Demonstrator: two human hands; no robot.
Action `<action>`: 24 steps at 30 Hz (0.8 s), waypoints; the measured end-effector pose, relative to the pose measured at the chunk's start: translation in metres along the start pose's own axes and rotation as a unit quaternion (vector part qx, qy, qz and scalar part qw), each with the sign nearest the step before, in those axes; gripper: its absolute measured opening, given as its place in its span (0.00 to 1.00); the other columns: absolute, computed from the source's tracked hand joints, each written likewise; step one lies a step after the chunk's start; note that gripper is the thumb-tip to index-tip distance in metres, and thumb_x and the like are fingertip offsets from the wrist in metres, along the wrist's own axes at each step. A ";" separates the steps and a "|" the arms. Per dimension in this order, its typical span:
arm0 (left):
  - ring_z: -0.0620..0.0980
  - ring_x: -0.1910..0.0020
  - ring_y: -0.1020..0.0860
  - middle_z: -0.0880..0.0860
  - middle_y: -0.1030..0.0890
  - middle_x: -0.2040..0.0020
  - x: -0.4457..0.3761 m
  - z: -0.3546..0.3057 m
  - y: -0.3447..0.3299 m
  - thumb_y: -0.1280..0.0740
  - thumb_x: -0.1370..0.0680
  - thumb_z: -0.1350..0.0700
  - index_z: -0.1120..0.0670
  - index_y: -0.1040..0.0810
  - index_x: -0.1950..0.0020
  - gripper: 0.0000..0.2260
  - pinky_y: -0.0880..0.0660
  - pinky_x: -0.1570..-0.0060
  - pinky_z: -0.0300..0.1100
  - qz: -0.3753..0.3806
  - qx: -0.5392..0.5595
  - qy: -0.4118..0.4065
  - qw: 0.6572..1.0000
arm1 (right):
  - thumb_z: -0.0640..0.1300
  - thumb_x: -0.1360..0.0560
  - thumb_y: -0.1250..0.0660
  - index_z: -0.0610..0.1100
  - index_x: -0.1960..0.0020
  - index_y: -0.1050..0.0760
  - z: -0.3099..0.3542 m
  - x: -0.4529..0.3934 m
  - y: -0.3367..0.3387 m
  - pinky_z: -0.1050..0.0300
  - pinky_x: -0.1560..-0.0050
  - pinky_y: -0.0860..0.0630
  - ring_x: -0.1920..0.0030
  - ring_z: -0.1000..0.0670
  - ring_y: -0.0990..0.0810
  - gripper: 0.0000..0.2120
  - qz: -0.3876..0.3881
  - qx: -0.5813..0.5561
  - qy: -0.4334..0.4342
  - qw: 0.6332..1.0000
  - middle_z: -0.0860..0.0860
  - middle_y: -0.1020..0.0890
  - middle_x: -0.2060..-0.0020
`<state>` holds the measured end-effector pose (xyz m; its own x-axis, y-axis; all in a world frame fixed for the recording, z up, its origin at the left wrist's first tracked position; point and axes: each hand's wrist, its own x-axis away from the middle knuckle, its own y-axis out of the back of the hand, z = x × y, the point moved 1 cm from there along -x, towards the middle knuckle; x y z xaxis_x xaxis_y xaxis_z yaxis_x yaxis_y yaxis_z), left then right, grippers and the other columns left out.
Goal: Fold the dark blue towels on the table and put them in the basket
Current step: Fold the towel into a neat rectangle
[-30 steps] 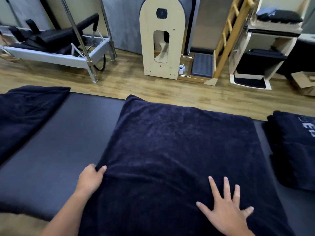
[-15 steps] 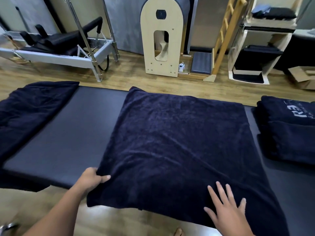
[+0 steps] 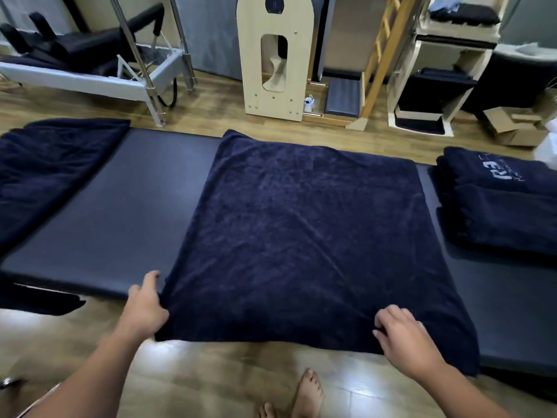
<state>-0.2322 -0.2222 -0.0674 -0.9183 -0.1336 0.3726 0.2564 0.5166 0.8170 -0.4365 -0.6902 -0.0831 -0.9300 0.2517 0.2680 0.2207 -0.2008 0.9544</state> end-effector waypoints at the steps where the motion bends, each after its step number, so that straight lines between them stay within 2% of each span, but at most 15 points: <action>1: 0.64 0.50 0.27 0.59 0.30 0.46 0.003 -0.001 -0.005 0.33 0.33 0.67 0.54 0.31 0.30 0.31 0.27 0.46 0.54 -0.027 -0.063 -0.045 0.997 | 0.57 0.22 0.35 0.60 0.49 0.35 -0.002 0.005 0.000 0.54 0.50 0.27 0.47 0.53 0.31 0.09 -0.002 0.014 -0.022 1.000 0.60 0.32 0.49; 3: 0.64 0.48 0.28 0.58 0.30 0.43 0.013 -0.009 -0.020 0.26 0.38 0.61 0.52 0.27 0.35 0.32 0.25 0.50 0.58 -0.074 -0.176 -0.181 0.965 | 0.63 0.25 0.32 0.60 0.43 0.37 -0.008 0.016 -0.001 0.52 0.50 0.24 0.43 0.50 0.34 0.18 0.005 0.029 -0.081 0.996 0.57 0.35 0.45; 4: 0.62 0.48 0.28 0.56 0.29 0.43 0.017 -0.014 -0.030 0.22 0.41 0.56 0.51 0.25 0.37 0.32 0.25 0.53 0.57 -0.067 -0.221 -0.252 0.940 | 0.63 0.26 0.32 0.59 0.41 0.38 -0.010 0.022 -0.003 0.53 0.51 0.23 0.42 0.50 0.35 0.21 0.011 0.028 -0.104 0.994 0.56 0.36 0.44; 6: 0.58 0.49 0.27 0.53 0.28 0.43 0.029 -0.024 -0.050 0.20 0.45 0.51 0.49 0.25 0.40 0.34 0.27 0.56 0.54 -0.022 -0.295 -0.373 0.879 | 0.60 0.25 0.32 0.57 0.41 0.39 -0.017 0.030 -0.004 0.54 0.54 0.23 0.43 0.50 0.37 0.20 0.024 0.030 -0.135 0.990 0.56 0.38 0.46; 7: 0.58 0.51 0.27 0.53 0.28 0.45 0.033 -0.028 -0.059 0.20 0.47 0.52 0.50 0.26 0.41 0.35 0.27 0.58 0.52 -0.002 -0.317 -0.398 0.861 | 0.58 0.24 0.33 0.56 0.42 0.38 -0.019 0.033 -0.004 0.54 0.55 0.24 0.44 0.51 0.36 0.17 0.026 0.046 -0.145 0.988 0.56 0.38 0.48; 9: 0.57 0.56 0.29 0.53 0.29 0.51 0.037 -0.035 -0.071 0.20 0.49 0.59 0.53 0.28 0.46 0.34 0.29 0.62 0.50 0.000 -0.342 -0.384 0.857 | 0.57 0.23 0.34 0.55 0.42 0.36 -0.016 0.033 -0.002 0.53 0.54 0.28 0.44 0.50 0.32 0.15 0.021 0.089 -0.148 0.985 0.55 0.35 0.49; 12: 0.56 0.61 0.31 0.54 0.32 0.58 0.030 -0.041 -0.073 0.20 0.50 0.64 0.54 0.30 0.57 0.28 0.34 0.64 0.50 -0.025 -0.364 -0.366 0.856 | 0.49 0.28 0.27 0.55 0.40 0.29 -0.005 0.024 -0.003 0.53 0.55 0.30 0.46 0.49 0.26 0.19 0.021 0.111 -0.109 0.988 0.55 0.28 0.46; 14: 0.57 0.62 0.31 0.55 0.31 0.60 0.025 -0.040 -0.071 0.20 0.50 0.64 0.55 0.28 0.63 0.23 0.34 0.64 0.49 -0.030 -0.384 -0.387 0.838 | 0.43 0.29 0.28 0.55 0.42 0.28 0.000 0.018 -0.004 0.55 0.56 0.33 0.46 0.50 0.26 0.18 0.037 0.113 -0.114 0.986 0.56 0.28 0.46; 17: 0.55 0.65 0.29 0.53 0.29 0.62 0.020 -0.036 -0.067 0.19 0.50 0.64 0.53 0.27 0.69 0.20 0.32 0.68 0.47 -0.003 -0.391 -0.420 0.819 | 0.42 0.25 0.32 0.55 0.52 0.29 -0.002 0.014 -0.002 0.56 0.60 0.37 0.49 0.51 0.29 0.09 0.047 0.107 -0.118 0.986 0.57 0.30 0.51; 19: 0.52 0.68 0.28 0.50 0.29 0.65 0.014 -0.036 -0.061 0.19 0.52 0.64 0.51 0.29 0.68 0.23 0.32 0.71 0.45 0.021 -0.372 -0.417 0.829 | 0.43 0.23 0.35 0.54 0.56 0.31 -0.008 0.009 0.003 0.55 0.61 0.37 0.52 0.52 0.32 0.08 0.052 0.103 -0.094 0.989 0.58 0.32 0.54; 21: 0.50 0.71 0.29 0.48 0.30 0.68 0.008 -0.043 -0.050 0.21 0.52 0.66 0.48 0.35 0.64 0.29 0.34 0.73 0.42 0.032 -0.328 -0.414 0.848 | 0.44 0.21 0.38 0.54 0.56 0.35 -0.012 0.004 0.017 0.54 0.60 0.36 0.53 0.52 0.32 0.09 0.074 0.085 -0.083 0.990 0.58 0.30 0.54; 22: 0.50 0.70 0.28 0.46 0.30 0.67 0.005 -0.049 -0.042 0.22 0.49 0.66 0.47 0.39 0.60 0.31 0.34 0.71 0.40 0.032 -0.305 -0.412 0.858 | 0.43 0.21 0.40 0.53 0.56 0.37 -0.013 0.000 0.026 0.53 0.61 0.34 0.55 0.51 0.30 0.09 0.069 0.067 -0.091 0.991 0.57 0.28 0.55; 24: 0.49 0.59 0.29 0.46 0.31 0.59 -0.007 -0.058 -0.031 0.29 0.34 0.67 0.48 0.39 0.55 0.22 0.33 0.61 0.39 0.046 -0.241 -0.397 0.884 | 0.38 0.23 0.42 0.50 0.54 0.39 -0.012 -0.009 0.043 0.51 0.64 0.33 0.62 0.49 0.27 0.08 0.027 0.029 -0.116 0.992 0.54 0.26 0.60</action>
<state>-0.2162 -0.2866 -0.0697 -0.7597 0.6257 0.1769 0.2644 0.0486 0.9632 -0.4218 -0.7123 -0.0463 -0.8253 0.4543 0.3355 0.2911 -0.1670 0.9420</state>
